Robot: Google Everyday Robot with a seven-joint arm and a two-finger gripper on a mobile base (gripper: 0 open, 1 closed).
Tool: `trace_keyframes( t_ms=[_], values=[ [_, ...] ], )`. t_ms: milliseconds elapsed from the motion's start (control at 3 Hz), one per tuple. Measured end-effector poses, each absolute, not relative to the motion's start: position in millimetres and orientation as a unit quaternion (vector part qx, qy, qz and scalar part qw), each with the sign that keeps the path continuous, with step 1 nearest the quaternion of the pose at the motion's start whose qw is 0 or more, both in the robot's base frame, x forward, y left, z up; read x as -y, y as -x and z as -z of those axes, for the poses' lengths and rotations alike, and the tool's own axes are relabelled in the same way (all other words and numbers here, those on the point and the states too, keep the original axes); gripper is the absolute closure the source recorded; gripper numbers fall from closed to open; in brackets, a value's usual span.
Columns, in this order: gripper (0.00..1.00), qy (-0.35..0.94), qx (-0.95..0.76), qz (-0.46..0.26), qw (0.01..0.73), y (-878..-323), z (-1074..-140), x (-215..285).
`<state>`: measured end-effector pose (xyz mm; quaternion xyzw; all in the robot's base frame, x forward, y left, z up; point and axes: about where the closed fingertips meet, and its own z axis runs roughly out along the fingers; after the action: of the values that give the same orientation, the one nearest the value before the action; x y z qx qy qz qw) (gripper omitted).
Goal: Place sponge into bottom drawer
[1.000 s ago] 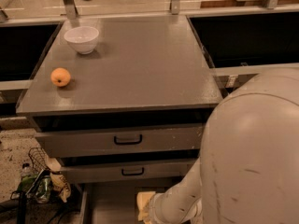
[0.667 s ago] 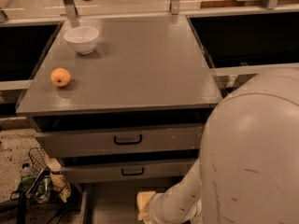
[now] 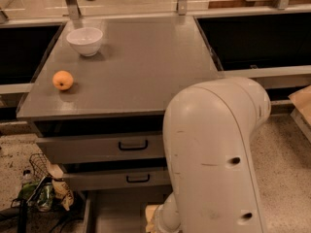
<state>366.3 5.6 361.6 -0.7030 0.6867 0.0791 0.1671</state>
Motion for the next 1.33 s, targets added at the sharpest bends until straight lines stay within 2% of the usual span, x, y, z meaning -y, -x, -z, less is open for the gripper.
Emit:
trace_keyframes(
  t_ms=[1333],
  values=[
    [1.00, 0.684, -0.709, -0.049, 0.164, -387, -310, -8]
  ],
)
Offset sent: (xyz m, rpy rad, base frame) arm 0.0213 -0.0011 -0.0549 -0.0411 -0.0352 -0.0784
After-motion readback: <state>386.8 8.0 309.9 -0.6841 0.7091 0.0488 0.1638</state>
